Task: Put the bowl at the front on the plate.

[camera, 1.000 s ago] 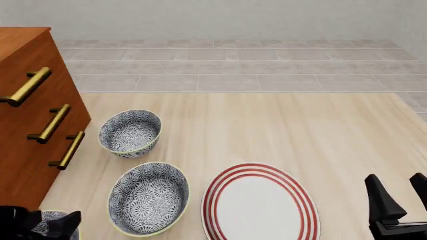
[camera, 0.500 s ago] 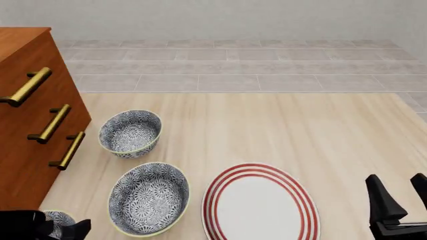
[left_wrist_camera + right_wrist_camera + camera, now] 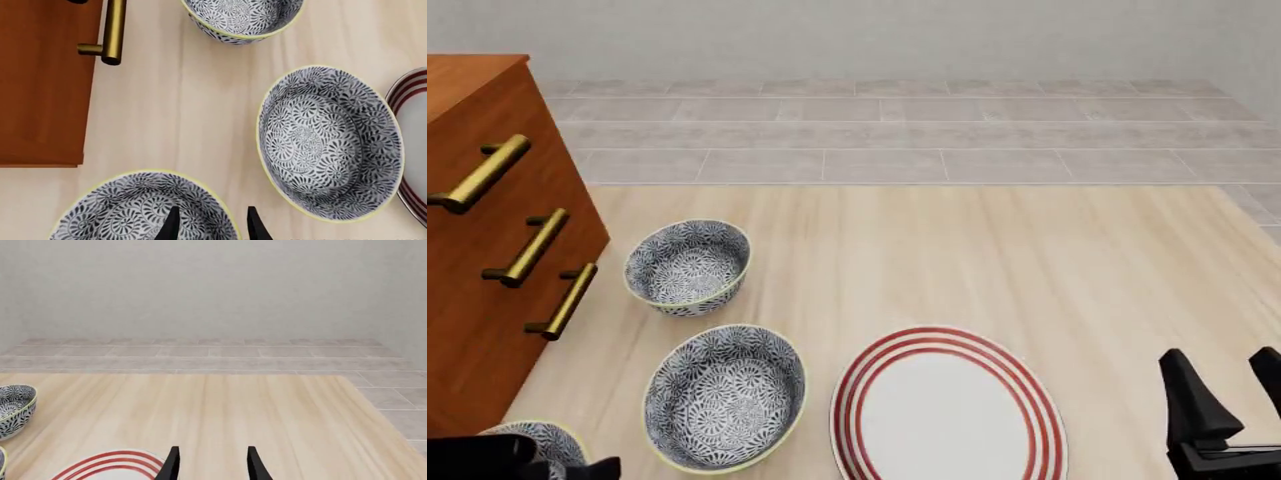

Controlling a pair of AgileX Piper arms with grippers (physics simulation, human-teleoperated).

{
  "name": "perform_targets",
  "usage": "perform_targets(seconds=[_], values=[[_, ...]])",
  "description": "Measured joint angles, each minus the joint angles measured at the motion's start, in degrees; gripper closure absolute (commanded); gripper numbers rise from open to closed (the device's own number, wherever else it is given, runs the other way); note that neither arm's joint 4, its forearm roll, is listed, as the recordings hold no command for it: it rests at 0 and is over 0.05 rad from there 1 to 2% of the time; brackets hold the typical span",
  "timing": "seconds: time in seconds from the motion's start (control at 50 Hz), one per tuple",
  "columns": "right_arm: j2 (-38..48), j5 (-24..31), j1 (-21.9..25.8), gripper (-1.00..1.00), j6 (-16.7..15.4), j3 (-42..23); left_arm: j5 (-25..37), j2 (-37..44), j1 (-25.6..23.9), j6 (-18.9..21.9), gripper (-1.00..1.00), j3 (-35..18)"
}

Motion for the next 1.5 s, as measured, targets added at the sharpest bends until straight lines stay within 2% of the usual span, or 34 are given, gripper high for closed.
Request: perform_targets(seconds=[0.6,0.62,1.02,1.5], values=[[0.1,-0.1,-0.1,-1.00,-0.1,0.0,-6.1,6.5,-2.7,-4.5,-1.00,3.0],[0.1,-0.1,-0.1,-1.00,-0.1,0.0,-6.1,6.6,-2.7,-4.6,1.00,3.0],[0.3,-0.3,-0.1,-1.00,-0.2,0.0,-3.7,3.3,-1.8,-2.6,1.00,2.4],[0.9,-0.7,0.1,-1.00,-0.5,0.0,5.1,-5.8,1.7,-0.1,1.00,-4.6]])
